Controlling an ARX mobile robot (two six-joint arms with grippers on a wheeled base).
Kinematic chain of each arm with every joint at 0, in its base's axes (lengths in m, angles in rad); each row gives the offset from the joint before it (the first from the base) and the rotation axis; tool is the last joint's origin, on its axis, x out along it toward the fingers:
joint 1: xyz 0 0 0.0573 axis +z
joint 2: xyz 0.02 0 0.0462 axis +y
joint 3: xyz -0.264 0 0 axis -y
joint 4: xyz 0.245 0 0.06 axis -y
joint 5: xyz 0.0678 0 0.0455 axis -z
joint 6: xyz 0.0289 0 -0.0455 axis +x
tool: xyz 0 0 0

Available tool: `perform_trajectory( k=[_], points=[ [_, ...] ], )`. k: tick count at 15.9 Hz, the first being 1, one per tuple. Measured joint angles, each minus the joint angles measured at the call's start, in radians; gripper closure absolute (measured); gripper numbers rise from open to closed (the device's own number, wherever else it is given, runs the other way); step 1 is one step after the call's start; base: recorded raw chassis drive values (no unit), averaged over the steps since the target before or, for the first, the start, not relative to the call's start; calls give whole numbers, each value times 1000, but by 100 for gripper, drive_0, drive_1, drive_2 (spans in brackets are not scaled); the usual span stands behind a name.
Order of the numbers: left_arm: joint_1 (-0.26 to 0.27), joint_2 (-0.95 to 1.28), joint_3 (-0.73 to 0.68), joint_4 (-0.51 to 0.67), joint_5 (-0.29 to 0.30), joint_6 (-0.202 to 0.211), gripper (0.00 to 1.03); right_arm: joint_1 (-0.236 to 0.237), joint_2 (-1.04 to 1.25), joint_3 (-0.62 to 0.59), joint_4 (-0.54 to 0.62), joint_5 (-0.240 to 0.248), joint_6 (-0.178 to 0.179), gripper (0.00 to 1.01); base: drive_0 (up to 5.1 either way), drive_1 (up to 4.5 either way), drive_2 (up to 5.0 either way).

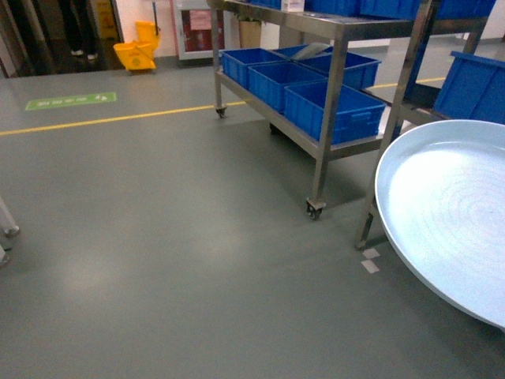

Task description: Place blue tray on left shelf second layer neatly

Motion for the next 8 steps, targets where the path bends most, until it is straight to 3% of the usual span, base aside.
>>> perform_trajectory(
  k=[8],
  points=[
    [0,0,0,0,0,0,5,0,0,0,0,0,0,99,-172,-172,-172]
  ],
)
